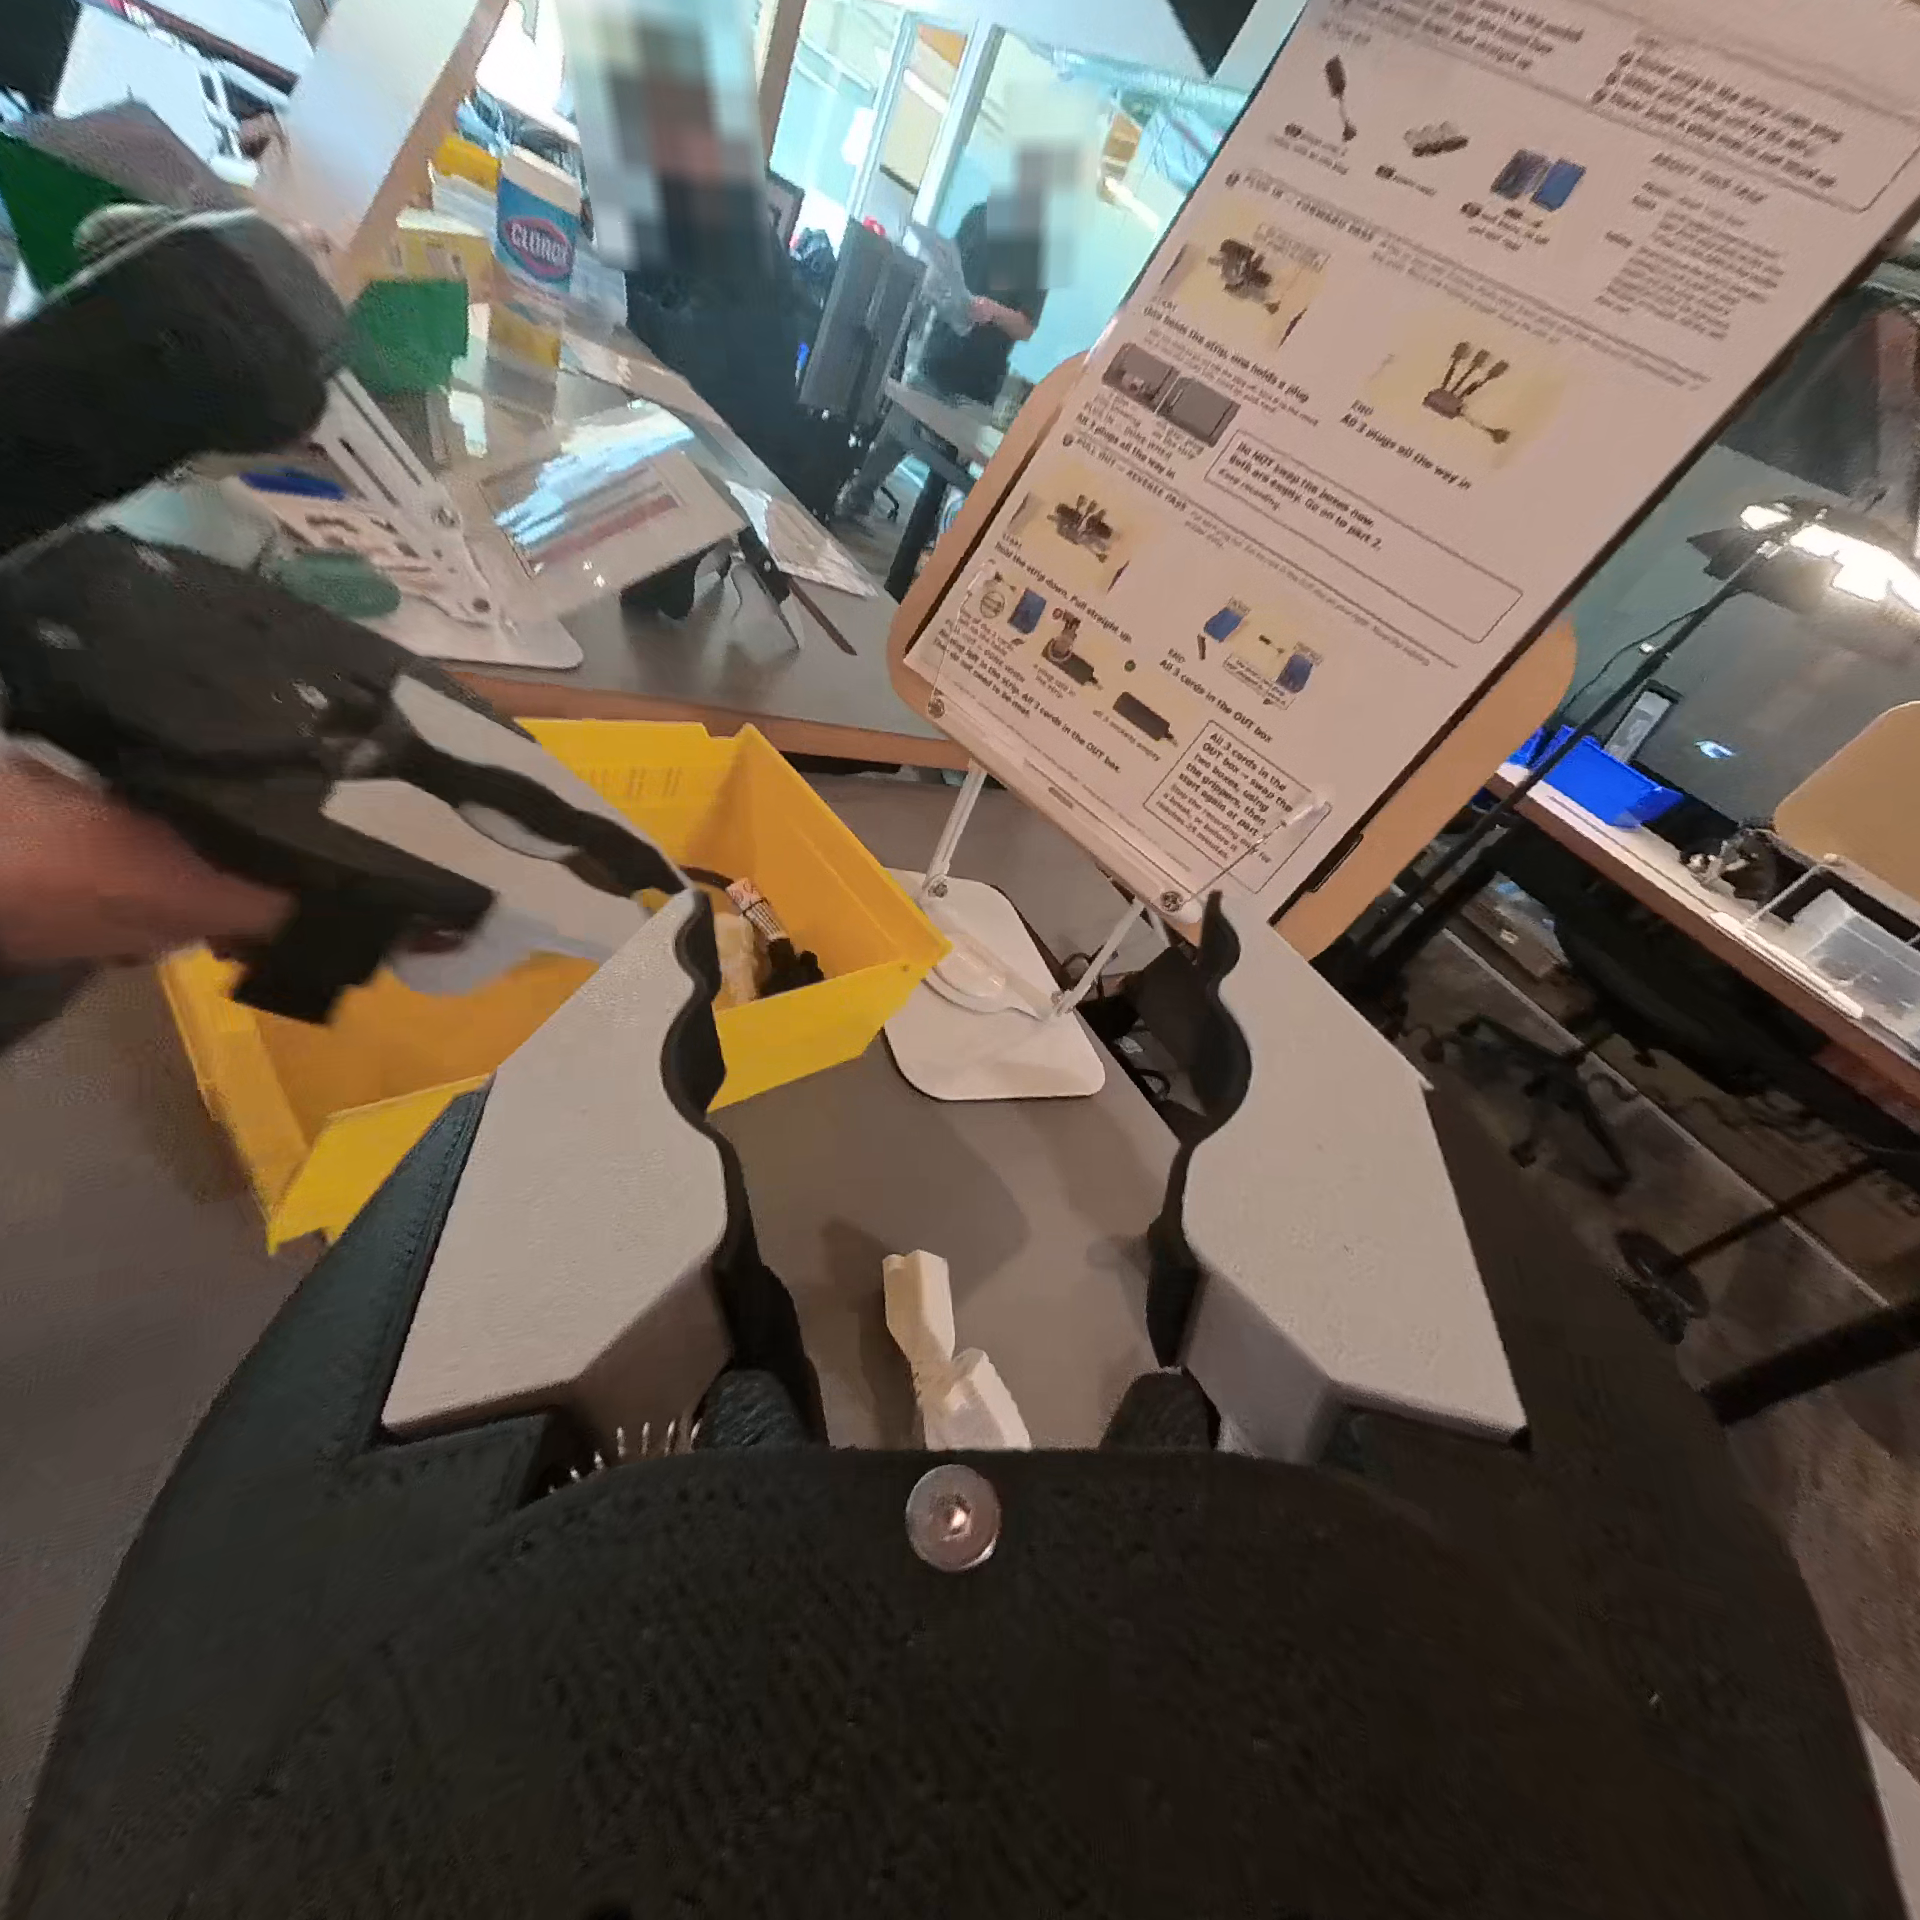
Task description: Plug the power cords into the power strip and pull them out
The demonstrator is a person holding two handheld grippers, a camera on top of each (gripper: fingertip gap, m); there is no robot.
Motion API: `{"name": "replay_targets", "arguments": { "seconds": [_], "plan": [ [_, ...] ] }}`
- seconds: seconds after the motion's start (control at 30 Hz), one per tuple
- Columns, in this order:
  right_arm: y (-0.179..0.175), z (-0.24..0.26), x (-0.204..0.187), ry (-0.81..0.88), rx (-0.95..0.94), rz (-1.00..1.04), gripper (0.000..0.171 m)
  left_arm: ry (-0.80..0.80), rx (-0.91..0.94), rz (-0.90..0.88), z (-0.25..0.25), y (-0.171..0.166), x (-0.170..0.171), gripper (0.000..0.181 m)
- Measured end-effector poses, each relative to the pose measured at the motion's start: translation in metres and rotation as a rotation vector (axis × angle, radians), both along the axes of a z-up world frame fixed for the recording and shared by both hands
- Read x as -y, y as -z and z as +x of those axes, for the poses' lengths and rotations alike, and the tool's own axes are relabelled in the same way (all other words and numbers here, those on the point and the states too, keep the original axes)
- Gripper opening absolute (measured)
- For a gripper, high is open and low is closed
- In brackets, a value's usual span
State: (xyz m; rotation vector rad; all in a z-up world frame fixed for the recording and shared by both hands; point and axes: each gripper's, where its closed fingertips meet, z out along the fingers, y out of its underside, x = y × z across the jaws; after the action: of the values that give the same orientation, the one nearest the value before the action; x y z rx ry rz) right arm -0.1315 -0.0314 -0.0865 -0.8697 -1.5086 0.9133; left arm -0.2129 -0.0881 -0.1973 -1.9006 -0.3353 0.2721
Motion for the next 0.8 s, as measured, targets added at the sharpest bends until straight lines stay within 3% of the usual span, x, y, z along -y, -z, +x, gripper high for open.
{"name": "replay_targets", "arguments": {
  "seconds": [0.07, 0.1, 0.27, 0.4, 0.63, 0.8],
  "plan": [
    [0.008, -0.007, 0.004, 0.001, 0.026, 0.002, 0.091, 0.05, 0.114, -0.183, -0.004, 0.037, 0.03, 0.061],
    [0.011, -0.01, 0.006, 0.001, 0.037, 0.003, 0.091, 0.081, 0.154, -0.259, -0.004, 0.053, 0.042, 0.067],
    [0.03, -0.027, 0.018, 0.006, 0.098, 0.02, 0.091, 0.202, 0.285, -0.425, -0.003, 0.098, 0.062, 0.056],
    [0.037, -0.036, 0.023, 0.032, 0.118, 0.042, 0.092, 0.273, 0.361, -0.522, 0.005, 0.126, 0.056, 0.072],
    [0.04, -0.043, 0.029, 0.031, 0.126, 0.058, 0.092, 0.144, 0.317, -0.654, -0.01, 0.143, 0.055, 0.084],
    [0.04, -0.044, 0.023, 0.047, 0.127, 0.075, 0.092, -0.037, 0.227, -0.743, -0.04, 0.153, 0.062, 0.121]
  ]
}}
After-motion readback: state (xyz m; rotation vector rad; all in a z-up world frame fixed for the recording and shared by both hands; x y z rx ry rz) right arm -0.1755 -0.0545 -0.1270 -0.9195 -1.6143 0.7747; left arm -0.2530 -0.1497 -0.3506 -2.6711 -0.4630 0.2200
